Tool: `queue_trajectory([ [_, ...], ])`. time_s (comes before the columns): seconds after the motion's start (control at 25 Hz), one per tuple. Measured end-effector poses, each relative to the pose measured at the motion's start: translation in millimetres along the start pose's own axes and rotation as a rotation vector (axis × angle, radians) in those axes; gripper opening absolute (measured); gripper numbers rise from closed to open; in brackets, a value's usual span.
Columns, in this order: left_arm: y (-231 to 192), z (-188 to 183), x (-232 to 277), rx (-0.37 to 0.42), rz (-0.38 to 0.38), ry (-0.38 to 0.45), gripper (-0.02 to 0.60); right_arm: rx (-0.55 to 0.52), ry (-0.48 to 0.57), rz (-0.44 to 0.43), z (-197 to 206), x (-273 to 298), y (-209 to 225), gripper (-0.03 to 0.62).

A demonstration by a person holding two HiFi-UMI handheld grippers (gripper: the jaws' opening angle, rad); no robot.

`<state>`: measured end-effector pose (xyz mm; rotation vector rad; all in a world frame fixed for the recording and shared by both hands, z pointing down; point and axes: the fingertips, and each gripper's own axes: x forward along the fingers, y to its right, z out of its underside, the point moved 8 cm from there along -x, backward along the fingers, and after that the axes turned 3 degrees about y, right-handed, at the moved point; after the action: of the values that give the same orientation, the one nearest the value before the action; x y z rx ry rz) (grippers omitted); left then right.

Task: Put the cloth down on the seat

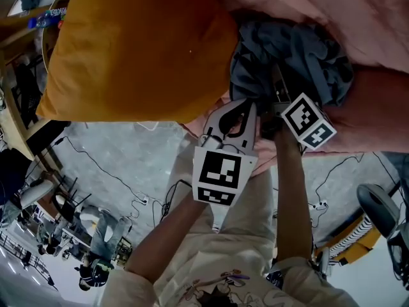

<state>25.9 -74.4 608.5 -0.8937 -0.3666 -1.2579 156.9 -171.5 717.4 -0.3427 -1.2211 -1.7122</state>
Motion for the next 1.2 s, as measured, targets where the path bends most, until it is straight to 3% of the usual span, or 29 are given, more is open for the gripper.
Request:
queue_trajectory([
  [0.28, -4, -9, -11, 0.004, -0.003, 0.017, 0.003, -0.014, -0.04, 0.047, -2, -12, -7, 0.354],
  [0.8, 11, -23, -75, 0.037, 0.049, 0.045, 0.004, -0.055, -0.025, 0.156, 4, -74, -33, 0.377],
  [1.2, 17, -47, -123, 0.07, 0.091, 0.072, 0.003, -0.112, -0.027, 0.144, 11, -118, -64, 0.377],
])
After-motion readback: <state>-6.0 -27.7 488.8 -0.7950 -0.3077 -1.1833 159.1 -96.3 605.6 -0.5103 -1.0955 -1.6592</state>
